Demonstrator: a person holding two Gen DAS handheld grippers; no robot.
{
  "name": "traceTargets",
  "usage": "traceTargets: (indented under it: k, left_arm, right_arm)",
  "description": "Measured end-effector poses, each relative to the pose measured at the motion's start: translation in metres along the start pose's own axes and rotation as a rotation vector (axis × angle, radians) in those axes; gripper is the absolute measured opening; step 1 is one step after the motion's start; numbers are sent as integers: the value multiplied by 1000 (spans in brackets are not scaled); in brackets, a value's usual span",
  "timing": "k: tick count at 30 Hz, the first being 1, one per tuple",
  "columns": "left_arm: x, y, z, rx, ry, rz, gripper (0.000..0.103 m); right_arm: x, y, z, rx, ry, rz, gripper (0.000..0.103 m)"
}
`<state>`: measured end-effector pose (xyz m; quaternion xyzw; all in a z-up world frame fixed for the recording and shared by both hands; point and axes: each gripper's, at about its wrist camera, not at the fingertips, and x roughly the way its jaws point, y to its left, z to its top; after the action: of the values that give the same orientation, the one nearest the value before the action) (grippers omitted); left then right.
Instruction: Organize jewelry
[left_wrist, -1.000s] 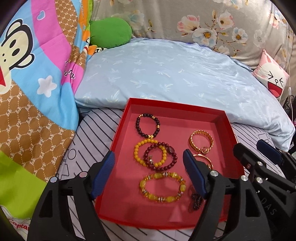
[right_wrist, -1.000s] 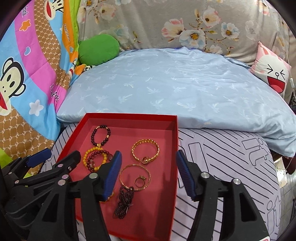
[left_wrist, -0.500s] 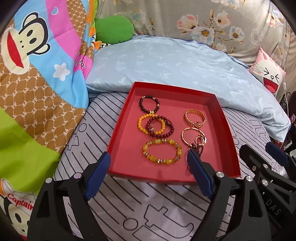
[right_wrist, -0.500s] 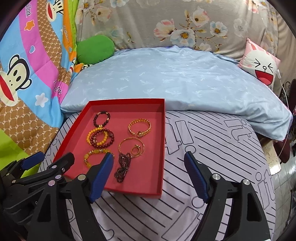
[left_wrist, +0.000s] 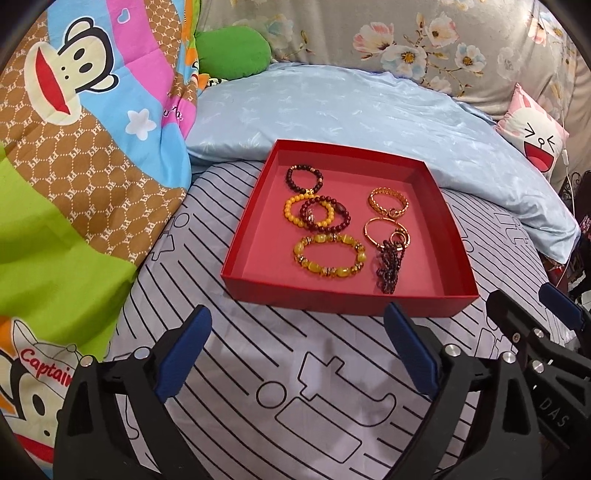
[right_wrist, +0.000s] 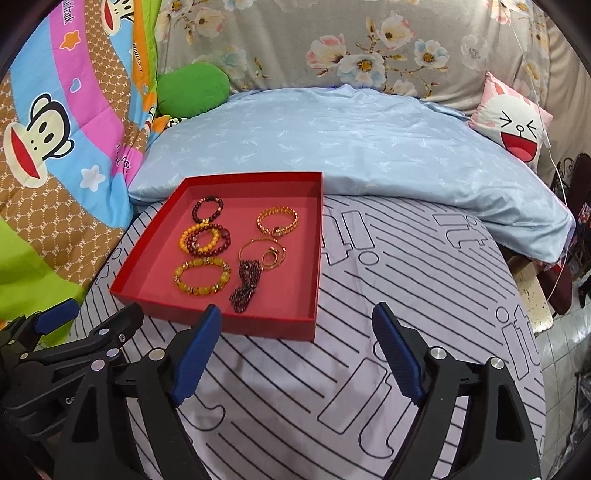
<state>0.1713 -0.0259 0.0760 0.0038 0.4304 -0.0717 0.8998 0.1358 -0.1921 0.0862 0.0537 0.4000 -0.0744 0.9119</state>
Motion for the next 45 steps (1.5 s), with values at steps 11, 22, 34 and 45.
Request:
traceTargets:
  k: [11,22,34,45]
  left_arm:
    - [-6,-6,-19,29,-3,38,92]
    - [-9,-4,-28,8,2,61,92]
    - [-10,-5,-31,3,-1,78,92]
    - [-12,-5,-31,9,-12,86,92]
  right_arm:
    - [-5,-3,-20,0,22,-20,84]
    - [-7,0,-28,-9,18,-32,84]
    - [-9,2,-30,-13,15,-31,84]
    - [-9,3,-30,-7,15,-26,84]
